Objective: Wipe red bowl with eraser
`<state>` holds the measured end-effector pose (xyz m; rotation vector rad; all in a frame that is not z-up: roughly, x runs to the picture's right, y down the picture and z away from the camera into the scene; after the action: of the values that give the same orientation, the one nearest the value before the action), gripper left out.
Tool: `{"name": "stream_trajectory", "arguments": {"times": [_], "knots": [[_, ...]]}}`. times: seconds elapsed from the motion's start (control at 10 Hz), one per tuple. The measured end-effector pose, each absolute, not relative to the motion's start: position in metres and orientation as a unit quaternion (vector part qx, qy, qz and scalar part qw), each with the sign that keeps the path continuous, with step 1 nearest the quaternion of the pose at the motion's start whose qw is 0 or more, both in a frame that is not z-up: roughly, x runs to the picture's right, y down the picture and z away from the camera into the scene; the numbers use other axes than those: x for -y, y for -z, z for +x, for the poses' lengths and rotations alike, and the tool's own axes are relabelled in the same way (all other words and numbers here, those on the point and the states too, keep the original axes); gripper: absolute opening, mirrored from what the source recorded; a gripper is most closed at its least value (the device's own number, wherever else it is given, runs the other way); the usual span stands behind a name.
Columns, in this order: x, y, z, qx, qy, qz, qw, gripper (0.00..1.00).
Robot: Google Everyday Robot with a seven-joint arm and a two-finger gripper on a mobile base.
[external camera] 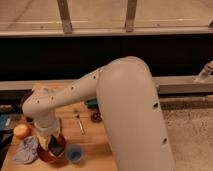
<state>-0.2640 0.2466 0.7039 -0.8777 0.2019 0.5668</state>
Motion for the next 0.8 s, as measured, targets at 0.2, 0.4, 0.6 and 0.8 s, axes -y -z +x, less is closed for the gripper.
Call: {"name": "stream_trajectory", "arguments": {"times": [0.2,0.4,0.6,0.8], "knots": [[-0.236,-0.712,-0.261,-0.104,-0.263,-0.401,0.871,0.0],[-0.23,-0.713,-0.269,-0.1,-0.246,-0.389,0.882,0.0],[-0.221,-0.713,-0.276,-0.09,-0.233,-0.379,0.891,0.0],[-0.214,-0.708,-0.293,-0.044,-0.216,-0.38,0.898,0.0]]}}
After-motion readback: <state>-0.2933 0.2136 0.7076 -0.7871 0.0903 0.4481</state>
